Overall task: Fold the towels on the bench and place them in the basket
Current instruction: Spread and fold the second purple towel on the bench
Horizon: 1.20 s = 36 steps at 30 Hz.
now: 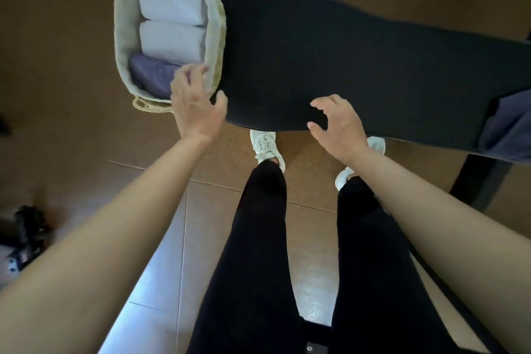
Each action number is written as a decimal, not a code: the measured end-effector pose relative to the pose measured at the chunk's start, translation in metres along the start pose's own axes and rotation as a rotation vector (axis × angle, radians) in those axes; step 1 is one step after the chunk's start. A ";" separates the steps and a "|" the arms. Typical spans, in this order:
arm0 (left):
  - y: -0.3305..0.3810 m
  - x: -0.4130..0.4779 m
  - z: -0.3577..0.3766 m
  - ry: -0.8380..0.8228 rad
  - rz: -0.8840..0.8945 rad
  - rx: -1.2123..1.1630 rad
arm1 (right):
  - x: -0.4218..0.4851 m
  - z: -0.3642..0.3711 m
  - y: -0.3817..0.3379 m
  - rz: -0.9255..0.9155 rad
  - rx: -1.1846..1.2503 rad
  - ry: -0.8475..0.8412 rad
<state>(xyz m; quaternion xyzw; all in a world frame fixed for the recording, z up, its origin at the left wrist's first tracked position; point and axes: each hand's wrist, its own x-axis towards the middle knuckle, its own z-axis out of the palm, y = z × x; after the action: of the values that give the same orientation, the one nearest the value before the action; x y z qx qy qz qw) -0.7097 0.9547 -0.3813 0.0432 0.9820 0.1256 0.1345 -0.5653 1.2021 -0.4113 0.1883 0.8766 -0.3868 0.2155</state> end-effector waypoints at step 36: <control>0.465 -0.170 0.293 -1.026 0.058 -0.436 | -0.102 -0.188 0.377 0.627 -0.138 0.258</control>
<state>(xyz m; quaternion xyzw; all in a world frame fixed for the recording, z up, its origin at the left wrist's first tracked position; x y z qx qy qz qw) -0.4426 1.4521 -0.4912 0.0970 0.7403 0.2924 0.5976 -0.3364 1.5655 -0.4691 0.4807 0.8203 -0.2145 0.2234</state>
